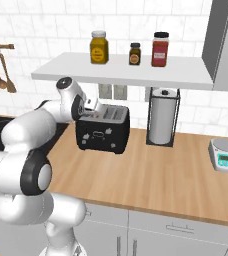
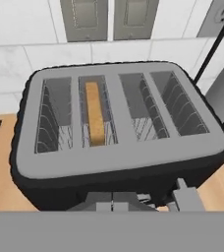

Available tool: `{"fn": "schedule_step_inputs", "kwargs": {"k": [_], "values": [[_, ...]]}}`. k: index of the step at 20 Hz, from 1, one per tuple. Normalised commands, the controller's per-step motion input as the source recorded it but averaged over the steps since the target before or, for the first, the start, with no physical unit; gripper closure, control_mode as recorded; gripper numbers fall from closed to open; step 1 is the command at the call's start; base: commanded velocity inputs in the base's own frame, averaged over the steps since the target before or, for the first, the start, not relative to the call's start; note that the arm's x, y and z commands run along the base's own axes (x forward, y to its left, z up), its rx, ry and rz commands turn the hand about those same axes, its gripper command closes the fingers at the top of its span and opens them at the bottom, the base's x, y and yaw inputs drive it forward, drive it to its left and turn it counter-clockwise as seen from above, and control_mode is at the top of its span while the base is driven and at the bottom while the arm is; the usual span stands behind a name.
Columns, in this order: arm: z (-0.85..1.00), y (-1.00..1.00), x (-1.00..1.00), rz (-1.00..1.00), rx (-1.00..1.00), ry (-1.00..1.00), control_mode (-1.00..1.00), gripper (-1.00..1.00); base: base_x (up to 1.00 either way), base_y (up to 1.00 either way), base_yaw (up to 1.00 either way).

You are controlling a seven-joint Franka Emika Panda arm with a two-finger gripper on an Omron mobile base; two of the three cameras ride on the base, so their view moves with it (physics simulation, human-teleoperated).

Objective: Start the toaster. Once the lever pops up, take the bread to the plate on the dining counter.

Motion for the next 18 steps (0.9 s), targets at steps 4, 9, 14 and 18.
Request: {"fn": "schedule_step_inputs", "kwargs": {"k": [4, 9, 14, 18], "values": [[-0.03, -0.39, 0.00, 0.00, 0.00, -0.07, -1.00, 1.00, 0.00, 0.00, 0.00], [-0.04, -0.13, 0.00, 0.01, 0.00, -0.16, -1.00, 1.00, 0.00, 0.00, 0.00], [0.00, 0.00, 0.00, 0.04, 0.00, -0.11, -1.00, 1.00, 0.00, 0.00, 0.00], [0.00, 0.00, 0.03, 0.05, 0.00, -0.05, -1.00, 1.00, 0.00, 0.00, 0.00]]}}
